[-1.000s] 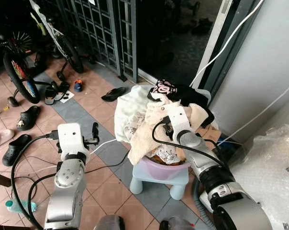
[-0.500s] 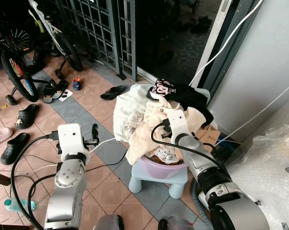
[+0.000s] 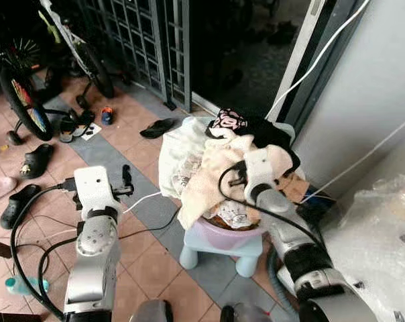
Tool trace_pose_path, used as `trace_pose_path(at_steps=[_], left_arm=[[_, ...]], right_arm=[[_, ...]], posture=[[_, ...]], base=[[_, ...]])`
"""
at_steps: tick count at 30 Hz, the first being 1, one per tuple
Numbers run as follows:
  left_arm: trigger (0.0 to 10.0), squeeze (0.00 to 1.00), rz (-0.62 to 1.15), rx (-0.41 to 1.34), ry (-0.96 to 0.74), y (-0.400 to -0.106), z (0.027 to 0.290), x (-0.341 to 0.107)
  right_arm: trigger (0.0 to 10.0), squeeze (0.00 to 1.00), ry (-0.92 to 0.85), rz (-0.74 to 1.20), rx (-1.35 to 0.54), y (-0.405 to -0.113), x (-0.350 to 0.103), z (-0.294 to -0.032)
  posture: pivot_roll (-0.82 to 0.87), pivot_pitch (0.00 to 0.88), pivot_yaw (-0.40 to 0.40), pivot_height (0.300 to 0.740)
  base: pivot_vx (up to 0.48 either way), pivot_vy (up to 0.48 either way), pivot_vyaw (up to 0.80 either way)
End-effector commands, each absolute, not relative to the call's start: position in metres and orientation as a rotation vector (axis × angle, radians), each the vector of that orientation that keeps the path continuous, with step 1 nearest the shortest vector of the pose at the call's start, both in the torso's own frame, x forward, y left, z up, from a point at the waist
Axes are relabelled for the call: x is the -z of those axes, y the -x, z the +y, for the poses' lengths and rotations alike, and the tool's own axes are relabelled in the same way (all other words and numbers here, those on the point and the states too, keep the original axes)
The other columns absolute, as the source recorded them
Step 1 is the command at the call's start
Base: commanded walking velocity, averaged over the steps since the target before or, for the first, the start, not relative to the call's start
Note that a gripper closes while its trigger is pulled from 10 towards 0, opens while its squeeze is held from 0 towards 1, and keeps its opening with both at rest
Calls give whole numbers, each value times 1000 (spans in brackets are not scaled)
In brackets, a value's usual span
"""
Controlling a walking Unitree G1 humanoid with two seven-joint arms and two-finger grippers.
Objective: Clothes washing
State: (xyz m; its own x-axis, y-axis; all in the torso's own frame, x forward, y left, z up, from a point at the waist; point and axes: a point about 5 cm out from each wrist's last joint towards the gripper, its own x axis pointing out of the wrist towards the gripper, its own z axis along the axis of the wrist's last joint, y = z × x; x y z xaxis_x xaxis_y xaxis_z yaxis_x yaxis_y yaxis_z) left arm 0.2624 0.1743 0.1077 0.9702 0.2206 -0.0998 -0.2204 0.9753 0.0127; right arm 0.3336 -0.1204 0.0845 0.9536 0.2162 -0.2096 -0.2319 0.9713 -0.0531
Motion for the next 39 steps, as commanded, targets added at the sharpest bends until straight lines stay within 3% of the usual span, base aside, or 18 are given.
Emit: trace_pose_path(at_steps=[1,8,13,18,19,28,34,39], left_arm=[[10000,0,60,-242,-25,-260,175,-120],[10000,0,113,-186,-9,-256,165,-107],[10000,0,140,-190,19,-261,166,-100],[10000,0,229,-195,67,-262,165,-78],[10000,0,187,-188,39,-268,165,-88],[10000,0,88,-80,-25,-276,153,-108],[10000,0,157,-120,15,-272,156,-91],[10000,0,123,-160,29,-288,168,-99]], right_arm=[[0,0,10,68,-196,-334,-111,-136],[0,0,3,-101,-188,-314,-144,-139],[0,0,10,-239,-191,-291,-168,-126],[0,0,24,-168,-158,-279,-143,-130],[10000,0,18,-153,-137,-281,-145,-135],[10000,0,32,-239,-175,-295,-177,-136],[10000,0,5,-208,-142,-295,-170,-142],[10000,0,-14,-227,-200,-298,-171,-124]], posture=[[34,93,9,740],[43,86,8,740],[-8,33,81,740],[-13,0,106,740],[-4,22,117,740],[9,33,68,740],[-1,31,76,740],[-47,26,102,740]], base=[[0,0,0],[0,0,0],[0,0,0],[0,0,0],[0,0,0],[0,0,-533],[-92,0,-492],[-49,0,0]])
